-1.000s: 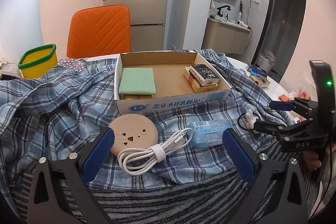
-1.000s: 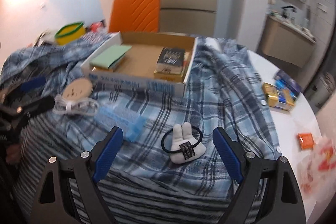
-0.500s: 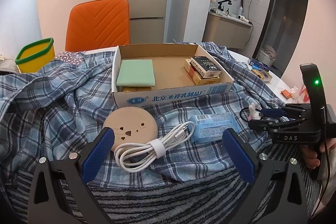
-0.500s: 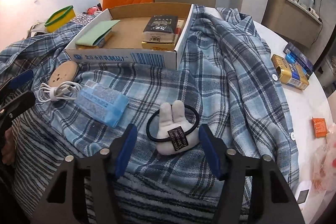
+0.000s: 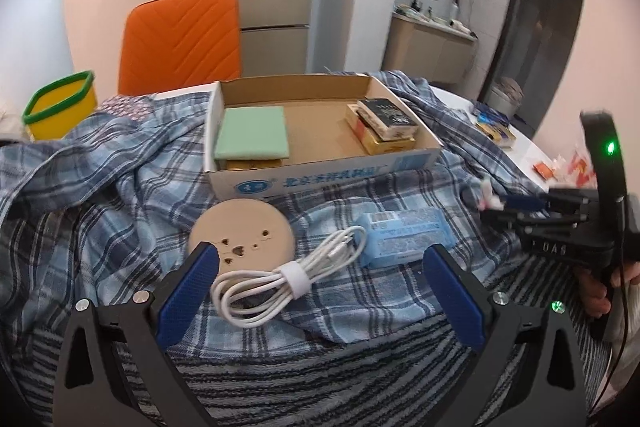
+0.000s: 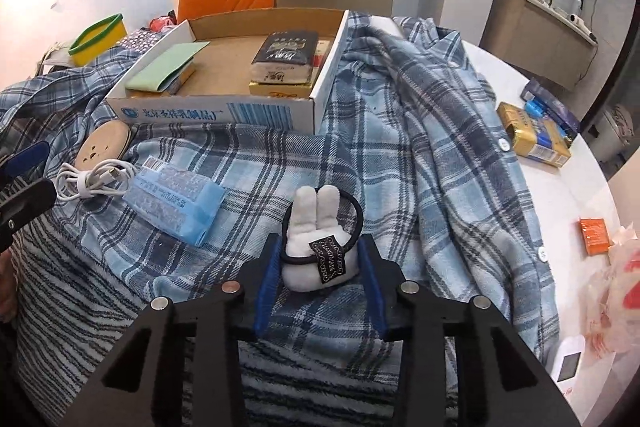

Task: Organize soft objects
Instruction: 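Grasp the white bunny hair tie with the right tool while the left tool grasps the blue wipe pack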

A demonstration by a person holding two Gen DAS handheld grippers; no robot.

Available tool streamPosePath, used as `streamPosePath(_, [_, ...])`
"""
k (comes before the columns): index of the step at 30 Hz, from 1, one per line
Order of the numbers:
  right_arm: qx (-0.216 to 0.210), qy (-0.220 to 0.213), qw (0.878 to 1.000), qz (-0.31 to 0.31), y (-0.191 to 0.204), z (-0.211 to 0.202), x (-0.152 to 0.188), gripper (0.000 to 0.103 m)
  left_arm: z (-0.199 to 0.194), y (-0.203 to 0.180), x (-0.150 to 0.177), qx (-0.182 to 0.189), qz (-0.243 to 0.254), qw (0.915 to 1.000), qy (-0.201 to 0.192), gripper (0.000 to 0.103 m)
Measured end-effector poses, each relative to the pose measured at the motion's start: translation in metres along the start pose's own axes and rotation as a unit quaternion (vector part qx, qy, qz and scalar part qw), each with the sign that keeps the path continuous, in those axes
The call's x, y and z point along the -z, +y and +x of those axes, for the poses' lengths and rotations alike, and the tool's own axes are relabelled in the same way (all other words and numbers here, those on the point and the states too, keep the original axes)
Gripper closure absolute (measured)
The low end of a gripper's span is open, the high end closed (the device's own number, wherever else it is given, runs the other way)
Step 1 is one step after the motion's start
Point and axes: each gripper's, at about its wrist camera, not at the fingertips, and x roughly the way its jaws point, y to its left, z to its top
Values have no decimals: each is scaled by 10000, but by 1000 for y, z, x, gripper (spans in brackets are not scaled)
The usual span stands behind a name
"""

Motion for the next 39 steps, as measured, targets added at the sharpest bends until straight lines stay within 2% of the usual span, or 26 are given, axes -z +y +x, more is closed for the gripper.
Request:
streamPosePath(5, [163, -555, 9981, 203, 1, -30, -5, 63, 7, -20, -11, 176, 239, 9994, 198, 2])
streamPosePath(9, [386, -1016, 9932, 416, 5, -54, -8, 63, 17, -32, -25, 605, 67, 9975, 373, 2])
streamPosePath(11, [532, -1269, 9895, 445, 9, -64, -6, 63, 25, -36, -34, 673, -1, 9968, 435, 2])
streamPosePath(15, [808, -1570, 9827, 562, 9, -70, -3, 63, 53, -41, -48, 923, -230, 9919, 839, 2])
streamPosePath(21, [1117, -1645, 9776, 696, 5, -65, 3, 63, 92, -55, -47, 740, 45, 9873, 1402, 2])
streamPosePath(23, [1077, -1634, 9781, 706, 4, -63, 5, 63, 101, -59, -42, 707, 77, 9847, 1592, 2])
streamPosePath(26, [1029, -1582, 9794, 718, 2, -58, 6, 63, 107, -65, -36, 403, 232, 9865, 1572, 3])
streamPosePath(28, [981, -1509, 9810, 728, 1, -54, 6, 63, 110, -66, -34, 454, 261, 9850, 1644, 3])
streamPosePath(30, [944, -1455, 9820, 752, 0, -51, 6, 63, 111, -67, -33, 457, 265, 9844, 1678, 10])
streamPosePath(33, [917, -1404, 9829, 761, -1, -48, 6, 63, 115, -69, -32, 504, 279, 9836, 1708, 14])
streamPosePath(34, [919, -1394, 9831, 757, -1, -47, 6, 63, 114, -69, -33, 504, 286, 9841, 1682, 15])
streamPosePath(36, [926, -1385, 9832, 748, -1, -47, 6, 63, 110, -68, -33, 513, 271, 9857, 1582, 24])
streamPosePath(39, [931, -1376, 9832, 757, -1, -46, 7, 63, 105, -63, -35, 489, 202, 9874, 1494, 30])
